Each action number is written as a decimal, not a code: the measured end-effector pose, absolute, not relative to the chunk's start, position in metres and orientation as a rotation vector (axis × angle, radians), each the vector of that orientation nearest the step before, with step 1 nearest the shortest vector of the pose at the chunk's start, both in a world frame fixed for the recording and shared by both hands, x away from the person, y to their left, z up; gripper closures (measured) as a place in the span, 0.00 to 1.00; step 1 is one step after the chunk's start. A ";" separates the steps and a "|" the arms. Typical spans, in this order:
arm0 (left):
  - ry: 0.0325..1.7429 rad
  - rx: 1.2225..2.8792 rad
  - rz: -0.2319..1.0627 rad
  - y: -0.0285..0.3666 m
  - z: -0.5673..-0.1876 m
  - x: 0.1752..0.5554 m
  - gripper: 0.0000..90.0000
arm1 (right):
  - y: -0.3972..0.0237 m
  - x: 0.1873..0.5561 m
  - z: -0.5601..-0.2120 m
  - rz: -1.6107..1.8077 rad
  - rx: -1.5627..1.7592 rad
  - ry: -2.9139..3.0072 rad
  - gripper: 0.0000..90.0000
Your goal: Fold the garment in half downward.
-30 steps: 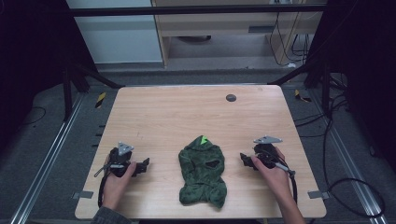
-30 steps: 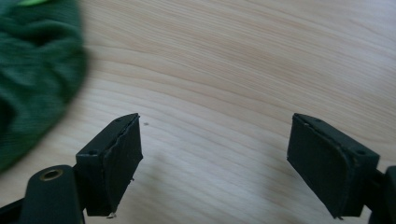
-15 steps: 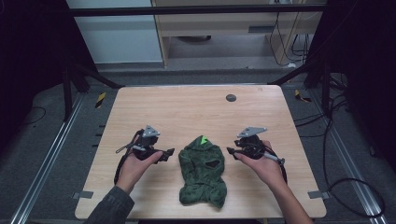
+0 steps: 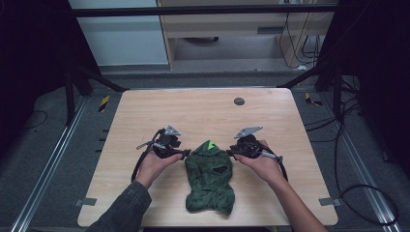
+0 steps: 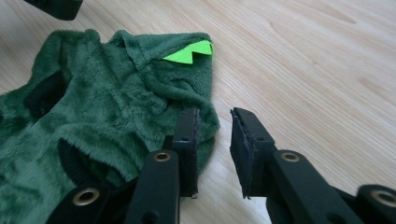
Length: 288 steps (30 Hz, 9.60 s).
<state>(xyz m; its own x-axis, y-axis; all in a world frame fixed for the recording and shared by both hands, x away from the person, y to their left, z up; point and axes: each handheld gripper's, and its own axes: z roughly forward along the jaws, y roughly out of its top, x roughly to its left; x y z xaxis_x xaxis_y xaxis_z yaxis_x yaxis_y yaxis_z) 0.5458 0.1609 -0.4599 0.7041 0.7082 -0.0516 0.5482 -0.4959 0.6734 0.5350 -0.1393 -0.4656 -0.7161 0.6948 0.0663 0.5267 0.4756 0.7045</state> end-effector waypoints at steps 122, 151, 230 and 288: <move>0.831 2.285 0.357 0.153 -0.416 0.570 0.91 | -0.098 0.568 -0.419 1.016 0.868 2.527 0.94; 0.824 2.256 0.402 0.162 -0.407 0.561 0.91 | -0.093 0.563 -0.406 1.026 0.823 2.498 0.94; 0.715 2.231 0.372 0.165 -0.433 0.484 0.89 | -0.107 0.478 -0.432 1.057 0.697 2.497 0.89; 0.697 2.196 0.357 0.170 -0.449 0.453 0.81 | -0.108 0.446 -0.443 1.089 0.668 2.521 0.85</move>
<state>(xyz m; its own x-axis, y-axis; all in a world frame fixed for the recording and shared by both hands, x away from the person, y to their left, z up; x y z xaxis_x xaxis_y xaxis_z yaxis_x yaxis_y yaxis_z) 0.4526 0.1698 -0.4495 0.8096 0.5864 0.0271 0.3649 -0.5387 0.7594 0.4455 -0.1080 -0.4433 -0.8417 0.5308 -0.0989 0.2919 0.6015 0.7436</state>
